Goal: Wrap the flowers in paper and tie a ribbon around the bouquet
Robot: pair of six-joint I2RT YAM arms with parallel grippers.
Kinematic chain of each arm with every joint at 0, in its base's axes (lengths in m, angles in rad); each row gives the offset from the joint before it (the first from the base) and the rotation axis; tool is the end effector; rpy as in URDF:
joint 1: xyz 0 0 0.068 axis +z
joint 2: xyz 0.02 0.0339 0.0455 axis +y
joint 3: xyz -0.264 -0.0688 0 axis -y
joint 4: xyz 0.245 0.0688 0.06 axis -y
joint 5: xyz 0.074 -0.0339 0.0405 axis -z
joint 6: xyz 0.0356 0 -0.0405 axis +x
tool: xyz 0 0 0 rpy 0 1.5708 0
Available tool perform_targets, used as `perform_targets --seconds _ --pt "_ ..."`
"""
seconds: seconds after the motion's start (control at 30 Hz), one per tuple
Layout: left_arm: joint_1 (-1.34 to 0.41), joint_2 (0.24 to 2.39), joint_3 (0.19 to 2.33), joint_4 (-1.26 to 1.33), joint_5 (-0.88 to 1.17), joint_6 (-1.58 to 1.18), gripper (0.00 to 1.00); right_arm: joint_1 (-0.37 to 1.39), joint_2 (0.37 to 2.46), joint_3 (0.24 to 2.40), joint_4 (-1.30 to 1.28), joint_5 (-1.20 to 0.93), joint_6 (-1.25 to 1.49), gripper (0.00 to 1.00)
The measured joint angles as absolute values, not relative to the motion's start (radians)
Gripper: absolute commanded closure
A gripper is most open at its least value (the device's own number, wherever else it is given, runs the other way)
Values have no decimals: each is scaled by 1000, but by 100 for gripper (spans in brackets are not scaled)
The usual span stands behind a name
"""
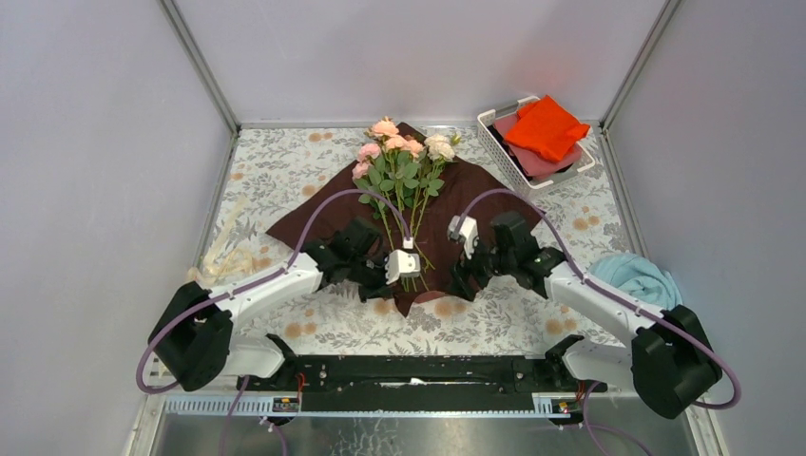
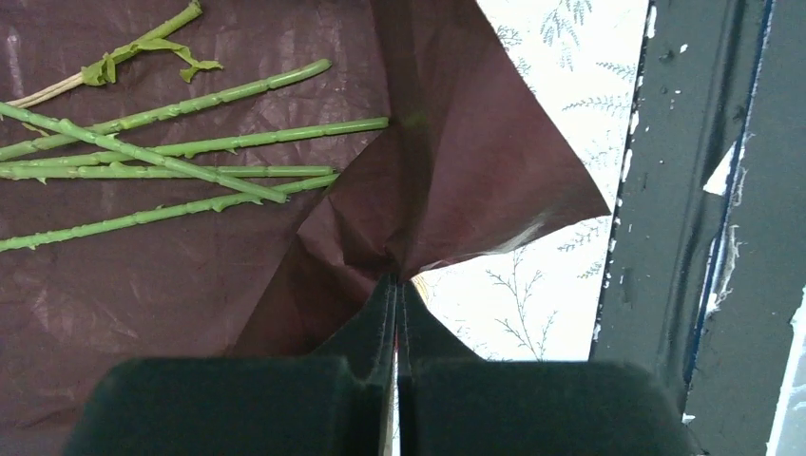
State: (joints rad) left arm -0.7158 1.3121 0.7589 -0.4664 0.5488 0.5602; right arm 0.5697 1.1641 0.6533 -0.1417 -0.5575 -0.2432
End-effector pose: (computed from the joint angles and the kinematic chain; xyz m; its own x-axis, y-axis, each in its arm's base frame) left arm 0.1743 -0.1762 0.2021 -0.1375 0.7204 -0.6798 0.9905 0.0964 -0.0982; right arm 0.1931 0.1461 0.2253 -0.3008 -0.4353 -0.8485 -0.9109 0.3946 0.1204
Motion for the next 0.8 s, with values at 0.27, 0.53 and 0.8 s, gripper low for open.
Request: perform_targets --seconds 0.27,0.53,0.8 --pt "-698 1312 759 -468 616 558 100 576 1223 577 -44 -699 -477 12" --pt "-693 1298 755 -467 637 540 100 652 1334 533 176 -698 -495 61" --pt "-686 1263 748 -478 635 535 6 662 1338 499 304 -705 -424 100"
